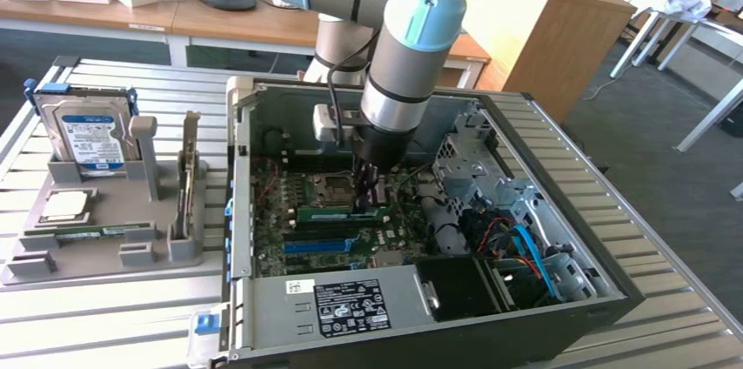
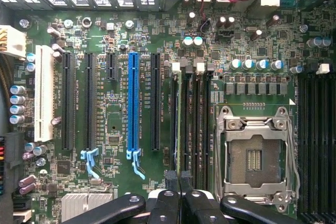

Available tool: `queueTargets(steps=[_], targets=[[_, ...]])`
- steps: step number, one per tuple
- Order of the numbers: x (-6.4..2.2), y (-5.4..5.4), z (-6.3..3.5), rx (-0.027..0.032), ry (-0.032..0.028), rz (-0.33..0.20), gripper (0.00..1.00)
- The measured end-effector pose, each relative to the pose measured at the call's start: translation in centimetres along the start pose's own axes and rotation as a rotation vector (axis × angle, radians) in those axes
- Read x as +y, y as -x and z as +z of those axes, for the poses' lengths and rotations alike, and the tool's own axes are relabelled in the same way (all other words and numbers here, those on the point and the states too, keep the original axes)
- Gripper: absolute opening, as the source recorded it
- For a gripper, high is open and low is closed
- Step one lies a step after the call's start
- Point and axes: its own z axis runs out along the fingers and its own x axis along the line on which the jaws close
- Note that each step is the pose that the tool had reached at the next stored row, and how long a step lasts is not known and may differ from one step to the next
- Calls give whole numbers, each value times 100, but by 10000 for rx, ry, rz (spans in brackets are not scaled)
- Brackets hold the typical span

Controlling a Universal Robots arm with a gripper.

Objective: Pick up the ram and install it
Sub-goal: 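Insert the ram into the slot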

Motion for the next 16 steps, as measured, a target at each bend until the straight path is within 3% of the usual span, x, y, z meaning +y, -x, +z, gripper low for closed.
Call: queueTargets(steps=[16], targets=[[-24, 1, 0, -1, 0, -5, 11]])
